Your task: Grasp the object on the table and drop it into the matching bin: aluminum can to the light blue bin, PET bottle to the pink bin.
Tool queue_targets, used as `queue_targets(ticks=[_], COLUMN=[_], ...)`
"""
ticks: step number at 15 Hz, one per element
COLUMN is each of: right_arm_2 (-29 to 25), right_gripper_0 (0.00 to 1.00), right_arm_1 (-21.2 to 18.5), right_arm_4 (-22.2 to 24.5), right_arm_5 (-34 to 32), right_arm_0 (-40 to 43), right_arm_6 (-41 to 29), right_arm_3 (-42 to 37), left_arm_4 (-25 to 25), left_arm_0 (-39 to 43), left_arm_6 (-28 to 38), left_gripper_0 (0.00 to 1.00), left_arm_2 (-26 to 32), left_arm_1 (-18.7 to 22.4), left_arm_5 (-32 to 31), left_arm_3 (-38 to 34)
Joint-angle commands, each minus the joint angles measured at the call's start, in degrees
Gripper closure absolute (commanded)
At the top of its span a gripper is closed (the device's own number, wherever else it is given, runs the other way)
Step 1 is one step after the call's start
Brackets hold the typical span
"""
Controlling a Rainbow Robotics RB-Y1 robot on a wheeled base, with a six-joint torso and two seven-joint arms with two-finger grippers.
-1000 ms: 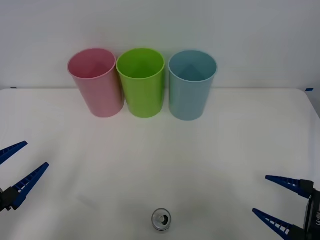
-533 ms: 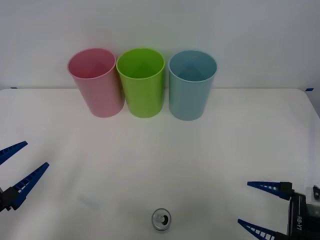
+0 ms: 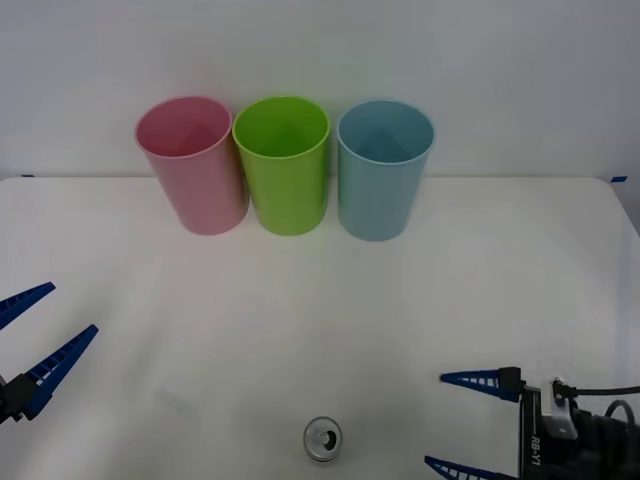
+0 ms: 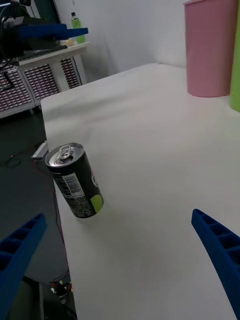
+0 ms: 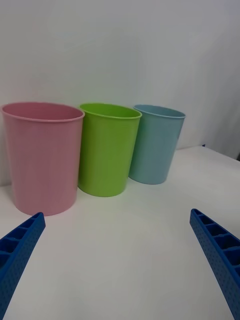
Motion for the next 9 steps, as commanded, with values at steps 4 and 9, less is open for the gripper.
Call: queue_targets(ticks=[4, 9], right_arm_2=[6.5, 13.2], right_gripper_0=[0.00, 0.00], right_arm_1=[0.1, 0.1], right_arm_4=[2.7, 2.8], right_arm_5=[2.9, 3.6], right_arm_0=[-2.7, -7.6], right_arm_6=[1.6, 3.5], right_arm_3=[1.0, 5.8], left_arm_4=[0.0, 0.0], left_arm_0=[0.0, 0.0], left_arm_6=[0.0, 0.0], left_gripper_0=[0.00, 0.00], left_arm_2=[0.0, 0.0], left_arm_1=[0.0, 0.0], left_arm_5=[0.0, 0.0], left_arm_3=[0.0, 0.0])
